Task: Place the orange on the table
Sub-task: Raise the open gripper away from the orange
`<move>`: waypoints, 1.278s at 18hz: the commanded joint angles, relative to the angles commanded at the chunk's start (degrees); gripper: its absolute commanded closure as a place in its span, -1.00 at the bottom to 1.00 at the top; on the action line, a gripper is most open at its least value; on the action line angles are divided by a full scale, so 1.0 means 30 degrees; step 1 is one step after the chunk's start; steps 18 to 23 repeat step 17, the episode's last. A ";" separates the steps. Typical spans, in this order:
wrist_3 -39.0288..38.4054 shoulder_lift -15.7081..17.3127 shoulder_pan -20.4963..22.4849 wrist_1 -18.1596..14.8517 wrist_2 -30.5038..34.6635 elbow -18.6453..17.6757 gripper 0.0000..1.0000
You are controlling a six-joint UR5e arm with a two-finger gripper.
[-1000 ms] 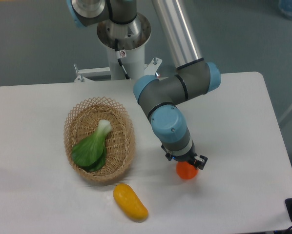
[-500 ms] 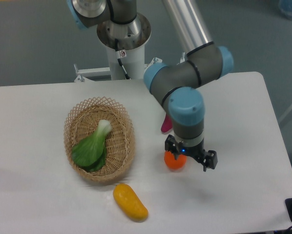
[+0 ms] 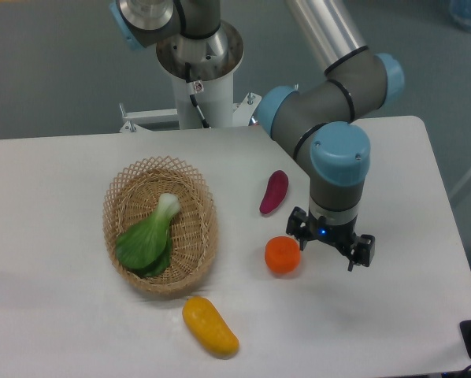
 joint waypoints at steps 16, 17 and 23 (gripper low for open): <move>-0.0205 0.0000 -0.0146 0.0264 0.0146 -0.0234 -1.00; -0.0205 0.0000 -0.0146 0.0264 0.0146 -0.0263 -1.00; -0.0205 0.0000 -0.0146 0.0264 0.0146 -0.0263 -1.00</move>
